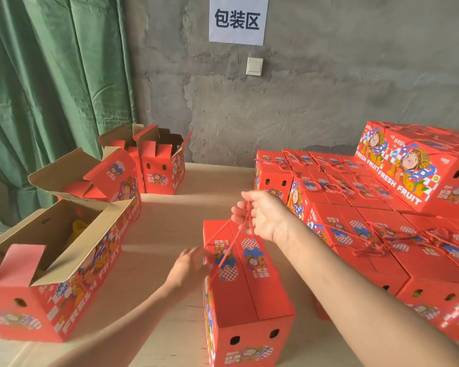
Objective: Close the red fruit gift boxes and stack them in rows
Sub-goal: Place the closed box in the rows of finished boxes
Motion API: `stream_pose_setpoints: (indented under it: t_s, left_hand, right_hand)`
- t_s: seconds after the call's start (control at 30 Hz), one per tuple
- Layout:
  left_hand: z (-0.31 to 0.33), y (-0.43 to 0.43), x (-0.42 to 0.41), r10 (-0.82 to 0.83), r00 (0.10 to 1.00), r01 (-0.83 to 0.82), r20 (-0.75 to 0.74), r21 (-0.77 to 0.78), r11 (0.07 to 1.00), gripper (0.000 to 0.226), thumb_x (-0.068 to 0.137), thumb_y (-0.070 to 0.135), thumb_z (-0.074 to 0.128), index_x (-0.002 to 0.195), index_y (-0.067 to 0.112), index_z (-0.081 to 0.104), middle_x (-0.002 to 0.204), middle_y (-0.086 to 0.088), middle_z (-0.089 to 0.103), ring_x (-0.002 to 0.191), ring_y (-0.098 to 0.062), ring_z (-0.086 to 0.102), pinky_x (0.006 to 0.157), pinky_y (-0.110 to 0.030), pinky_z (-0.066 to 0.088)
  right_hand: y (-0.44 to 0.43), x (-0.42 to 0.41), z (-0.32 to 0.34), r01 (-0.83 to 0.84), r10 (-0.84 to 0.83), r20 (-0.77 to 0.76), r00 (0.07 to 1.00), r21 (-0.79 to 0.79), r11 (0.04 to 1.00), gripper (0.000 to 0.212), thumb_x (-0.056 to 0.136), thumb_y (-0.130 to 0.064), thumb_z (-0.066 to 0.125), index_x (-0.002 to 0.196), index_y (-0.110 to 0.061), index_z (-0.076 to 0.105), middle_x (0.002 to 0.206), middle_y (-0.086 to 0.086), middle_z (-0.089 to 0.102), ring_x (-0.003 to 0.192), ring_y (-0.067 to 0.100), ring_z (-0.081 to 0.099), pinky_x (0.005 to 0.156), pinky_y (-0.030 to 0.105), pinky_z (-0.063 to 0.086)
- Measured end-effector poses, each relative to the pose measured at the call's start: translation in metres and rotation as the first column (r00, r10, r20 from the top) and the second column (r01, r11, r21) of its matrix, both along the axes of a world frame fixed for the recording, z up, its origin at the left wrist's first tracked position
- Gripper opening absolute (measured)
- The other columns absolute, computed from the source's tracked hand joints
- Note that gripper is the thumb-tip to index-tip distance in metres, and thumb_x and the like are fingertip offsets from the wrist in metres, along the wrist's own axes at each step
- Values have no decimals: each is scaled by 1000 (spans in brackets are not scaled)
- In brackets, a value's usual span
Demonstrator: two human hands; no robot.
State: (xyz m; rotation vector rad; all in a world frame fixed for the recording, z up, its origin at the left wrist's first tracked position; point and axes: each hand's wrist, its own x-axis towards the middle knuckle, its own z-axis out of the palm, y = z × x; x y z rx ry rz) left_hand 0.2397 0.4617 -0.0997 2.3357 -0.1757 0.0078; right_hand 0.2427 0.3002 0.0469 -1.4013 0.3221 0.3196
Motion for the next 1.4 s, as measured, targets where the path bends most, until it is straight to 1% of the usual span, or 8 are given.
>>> stream_pose_setpoints:
  t_s: [0.43,0.7,0.8,0.9,1.07,1.17,1.3,1.4]
  left_hand:
    - [69,-6,11,95,975,10,199,-472,882,40,87,-4,51,82,34,63,83,6,67,79,-16,60,70,-24,44]
    - [98,-20,13,89,945,71,314,-465,882,31,98,5,40,97,24,64,95,3,67,90,-12,59,83,-28,44]
    - [90,-23,10,-116,981,184,156,-550,815,27,101,29,37,112,15,58,80,24,62,73,9,57,67,-11,43]
    - [71,-28,12,-297,954,219,-31,-604,766,32,93,35,50,124,25,48,108,21,60,88,17,57,71,-5,45]
    - [38,-54,20,-263,958,199,-113,-395,897,48,80,10,69,124,14,51,103,13,57,90,-10,60,84,-27,50]
    - [25,-67,27,-252,953,192,-169,-310,931,51,60,29,66,108,20,52,107,0,58,98,-25,61,91,-37,49]
    - [-5,-84,31,-223,950,171,-220,-231,958,65,74,29,70,131,13,42,115,1,53,109,-22,55,91,-28,45]
    - [-19,-90,31,-183,961,142,-206,-197,970,66,83,28,66,139,11,36,131,-7,51,117,-24,53,95,-29,43]
  right_hand:
    - [8,3,96,8,57,350,935,-181,983,27,94,-22,47,68,-15,49,45,-5,57,43,9,55,57,23,38]
    - [-2,3,123,150,-6,565,825,-208,967,22,91,-22,51,70,-16,51,65,2,64,56,14,61,66,27,41]
    - [-15,15,112,187,-64,492,869,-206,961,23,90,-24,49,69,-16,49,68,3,62,57,15,60,67,28,40]
    - [-28,30,89,198,-101,371,923,-234,952,23,91,-26,48,71,-15,48,66,2,57,57,16,58,66,28,38]
    - [-46,41,48,260,-152,351,924,-285,923,23,90,-15,49,67,-13,49,57,2,51,43,13,53,47,18,38]
    - [-53,38,27,331,-120,427,896,-463,822,25,83,-3,51,58,-6,56,53,9,57,43,15,56,46,20,40]
    - [-76,21,-16,296,16,410,912,-685,665,32,88,-10,50,58,-4,57,59,13,64,45,10,56,48,19,41]
    - [-96,1,-66,128,273,207,939,-951,280,33,93,-29,51,94,3,63,97,18,66,93,26,64,76,30,46]
